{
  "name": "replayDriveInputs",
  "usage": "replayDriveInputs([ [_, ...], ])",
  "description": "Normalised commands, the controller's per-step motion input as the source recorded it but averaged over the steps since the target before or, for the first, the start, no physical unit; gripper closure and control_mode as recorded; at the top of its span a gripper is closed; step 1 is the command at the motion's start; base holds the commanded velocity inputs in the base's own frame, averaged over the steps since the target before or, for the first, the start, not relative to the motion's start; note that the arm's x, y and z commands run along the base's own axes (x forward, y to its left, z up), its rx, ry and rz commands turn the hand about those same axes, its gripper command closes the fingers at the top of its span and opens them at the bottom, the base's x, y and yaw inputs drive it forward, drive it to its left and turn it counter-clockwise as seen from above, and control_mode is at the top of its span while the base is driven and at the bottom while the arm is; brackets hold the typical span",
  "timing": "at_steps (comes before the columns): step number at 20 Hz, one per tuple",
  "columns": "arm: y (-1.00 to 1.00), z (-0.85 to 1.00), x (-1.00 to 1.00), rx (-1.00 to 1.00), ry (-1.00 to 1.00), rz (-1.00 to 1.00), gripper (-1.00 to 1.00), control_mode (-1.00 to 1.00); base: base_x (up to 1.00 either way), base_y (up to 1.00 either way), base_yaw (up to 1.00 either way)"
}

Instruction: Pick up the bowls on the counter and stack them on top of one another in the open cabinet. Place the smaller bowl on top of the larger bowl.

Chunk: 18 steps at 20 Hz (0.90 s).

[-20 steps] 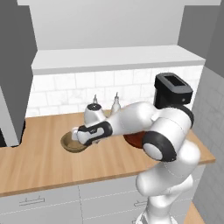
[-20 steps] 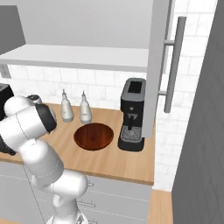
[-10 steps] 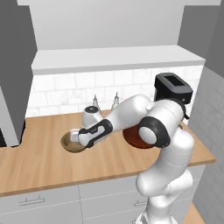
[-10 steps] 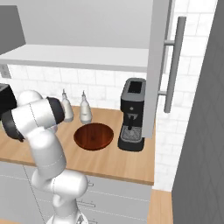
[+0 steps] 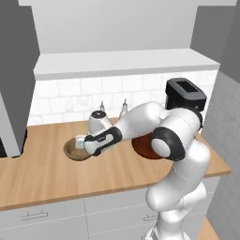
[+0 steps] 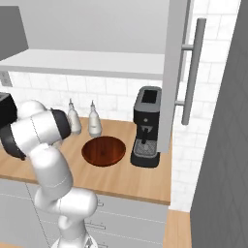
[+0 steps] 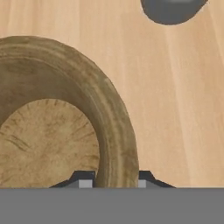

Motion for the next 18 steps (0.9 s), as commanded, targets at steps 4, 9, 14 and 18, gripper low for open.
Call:
replayDriveInputs([
  [4,-0.70,0.55,-0.33,0.10,-0.13,-0.10,1.00,-1.00,0.00,0.00,0.00],
  [9,-0.87,0.73,-0.47,0.08,-0.16,-0.15,1.00,-1.00,0.00,0.00,0.00],
  [14,-0.97,0.63,-0.46,0.01,-0.08,-0.23,1.00,-1.00,0.00,0.00,0.00],
  [18,-1.00,0.67,-0.12,0.00,0.00,-0.38,1.00,-1.00,0.00,0.00,0.00],
])
